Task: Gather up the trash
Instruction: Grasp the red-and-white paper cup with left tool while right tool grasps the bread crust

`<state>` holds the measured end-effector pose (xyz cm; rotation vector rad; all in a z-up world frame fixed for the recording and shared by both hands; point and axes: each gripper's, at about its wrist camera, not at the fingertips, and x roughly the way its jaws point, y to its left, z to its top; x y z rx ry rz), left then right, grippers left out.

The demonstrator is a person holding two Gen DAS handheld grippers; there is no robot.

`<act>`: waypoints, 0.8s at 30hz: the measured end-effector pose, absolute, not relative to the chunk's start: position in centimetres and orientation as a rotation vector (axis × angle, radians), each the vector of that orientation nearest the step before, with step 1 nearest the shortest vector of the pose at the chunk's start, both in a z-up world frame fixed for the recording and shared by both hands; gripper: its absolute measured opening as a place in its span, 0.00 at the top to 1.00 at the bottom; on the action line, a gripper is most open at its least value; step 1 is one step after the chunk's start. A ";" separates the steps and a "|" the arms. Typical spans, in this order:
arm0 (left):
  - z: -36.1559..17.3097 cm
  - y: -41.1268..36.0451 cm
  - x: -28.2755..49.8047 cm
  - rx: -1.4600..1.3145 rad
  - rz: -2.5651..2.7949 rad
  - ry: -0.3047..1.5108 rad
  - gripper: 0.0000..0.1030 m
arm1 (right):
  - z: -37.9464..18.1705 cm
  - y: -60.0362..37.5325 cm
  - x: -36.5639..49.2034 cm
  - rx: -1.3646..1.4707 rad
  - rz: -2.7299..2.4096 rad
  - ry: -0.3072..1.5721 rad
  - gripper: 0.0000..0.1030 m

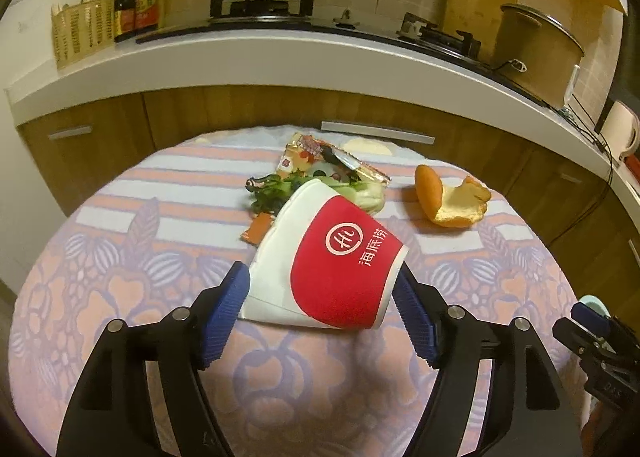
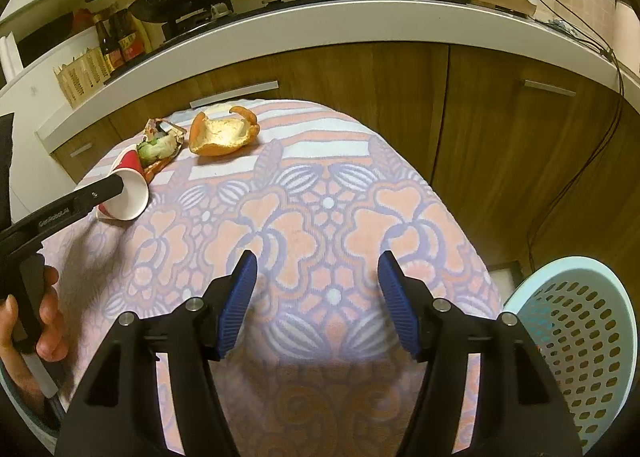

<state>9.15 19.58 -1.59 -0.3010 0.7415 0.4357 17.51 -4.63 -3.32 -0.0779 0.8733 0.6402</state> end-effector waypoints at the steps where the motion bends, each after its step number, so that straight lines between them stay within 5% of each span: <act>1: -1.7 19.6 9.1 -0.297 0.437 0.736 0.31 | -3.4 -4.6 17.5 -0.081 0.640 0.874 0.41; 24: -0.7 23.8 0.9 -0.401 0.465 0.732 0.30 | -3.4 -4.6 17.6 -0.081 0.653 0.879 0.39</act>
